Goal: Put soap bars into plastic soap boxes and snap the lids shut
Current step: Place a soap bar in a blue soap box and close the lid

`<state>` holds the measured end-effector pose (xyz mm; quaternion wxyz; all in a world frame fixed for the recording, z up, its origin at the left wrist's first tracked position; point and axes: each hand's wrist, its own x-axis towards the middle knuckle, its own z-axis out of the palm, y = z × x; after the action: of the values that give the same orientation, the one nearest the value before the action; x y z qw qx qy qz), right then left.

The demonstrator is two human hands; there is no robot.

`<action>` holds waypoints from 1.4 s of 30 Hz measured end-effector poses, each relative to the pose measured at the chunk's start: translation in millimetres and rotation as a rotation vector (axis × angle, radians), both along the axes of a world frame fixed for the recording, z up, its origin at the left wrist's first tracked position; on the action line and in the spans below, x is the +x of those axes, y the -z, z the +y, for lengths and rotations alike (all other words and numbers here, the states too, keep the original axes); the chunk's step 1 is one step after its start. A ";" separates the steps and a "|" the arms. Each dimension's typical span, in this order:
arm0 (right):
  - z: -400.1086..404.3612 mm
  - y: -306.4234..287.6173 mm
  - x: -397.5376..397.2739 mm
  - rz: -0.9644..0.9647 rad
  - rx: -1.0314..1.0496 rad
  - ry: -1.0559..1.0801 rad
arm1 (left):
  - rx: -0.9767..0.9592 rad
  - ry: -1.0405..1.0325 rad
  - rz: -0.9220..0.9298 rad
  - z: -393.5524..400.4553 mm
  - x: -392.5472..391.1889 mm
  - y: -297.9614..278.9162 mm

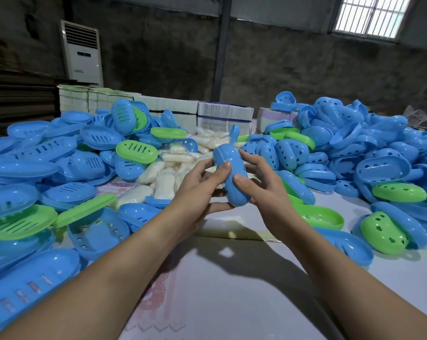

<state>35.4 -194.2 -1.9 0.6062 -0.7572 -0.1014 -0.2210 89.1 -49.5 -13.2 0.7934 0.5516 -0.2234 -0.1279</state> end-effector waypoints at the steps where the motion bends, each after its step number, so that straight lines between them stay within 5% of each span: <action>1: -2.0 0.2 0.6 0.017 -0.001 -0.006 | 0.010 -0.001 0.002 0.2 -0.2 0.0; 32: -6.1 3.4 0.7 -0.053 -0.065 0.001 | 0.168 0.033 -0.188 4.8 -6.0 -3.5; 42: -9.7 6.4 8.3 0.029 0.206 -0.127 | 0.063 0.004 -0.033 6.0 2.9 -7.1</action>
<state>43.7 -203.8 -8.3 0.6950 -0.6861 -0.1173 -0.1801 92.0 -43.5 -6.0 0.7716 0.5779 -0.2335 -0.1273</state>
